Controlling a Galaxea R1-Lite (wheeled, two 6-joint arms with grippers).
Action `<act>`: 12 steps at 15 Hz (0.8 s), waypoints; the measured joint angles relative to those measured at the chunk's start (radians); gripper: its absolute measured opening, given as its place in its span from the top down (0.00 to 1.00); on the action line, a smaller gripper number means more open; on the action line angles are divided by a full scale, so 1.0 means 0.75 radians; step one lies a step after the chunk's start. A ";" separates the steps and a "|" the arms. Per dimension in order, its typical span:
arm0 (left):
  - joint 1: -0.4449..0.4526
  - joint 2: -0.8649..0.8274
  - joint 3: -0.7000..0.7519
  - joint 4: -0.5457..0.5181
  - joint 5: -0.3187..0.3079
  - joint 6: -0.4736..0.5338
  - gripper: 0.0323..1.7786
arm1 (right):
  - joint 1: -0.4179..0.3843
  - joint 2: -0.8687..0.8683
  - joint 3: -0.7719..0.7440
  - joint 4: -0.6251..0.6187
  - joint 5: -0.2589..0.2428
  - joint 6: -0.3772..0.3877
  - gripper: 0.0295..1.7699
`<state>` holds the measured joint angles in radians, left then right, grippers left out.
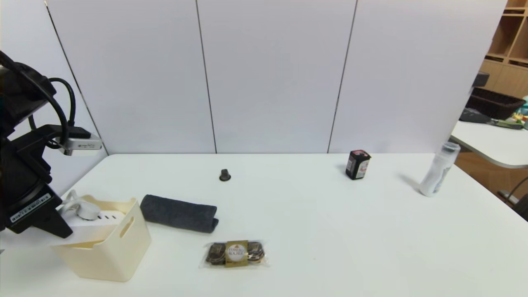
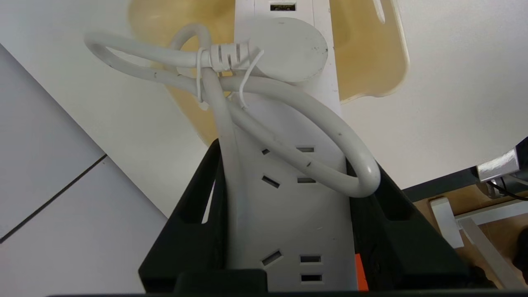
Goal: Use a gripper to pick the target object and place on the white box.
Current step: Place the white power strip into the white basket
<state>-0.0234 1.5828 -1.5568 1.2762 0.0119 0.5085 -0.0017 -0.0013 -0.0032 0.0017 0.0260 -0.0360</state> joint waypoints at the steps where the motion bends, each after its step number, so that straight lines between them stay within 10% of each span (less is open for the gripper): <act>1: 0.000 0.004 0.001 0.000 0.000 0.001 0.52 | 0.000 0.000 0.000 0.000 0.000 -0.001 0.04; 7: -0.001 0.009 0.002 -0.001 0.002 0.034 0.52 | 0.000 0.000 0.000 0.000 0.000 -0.001 0.04; 12: -0.001 0.009 0.005 0.000 0.000 0.033 0.31 | 0.000 0.000 0.000 0.000 0.000 -0.001 0.04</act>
<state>-0.0245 1.5894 -1.5530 1.2762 0.0119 0.5330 -0.0017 -0.0013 -0.0032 0.0017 0.0257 -0.0364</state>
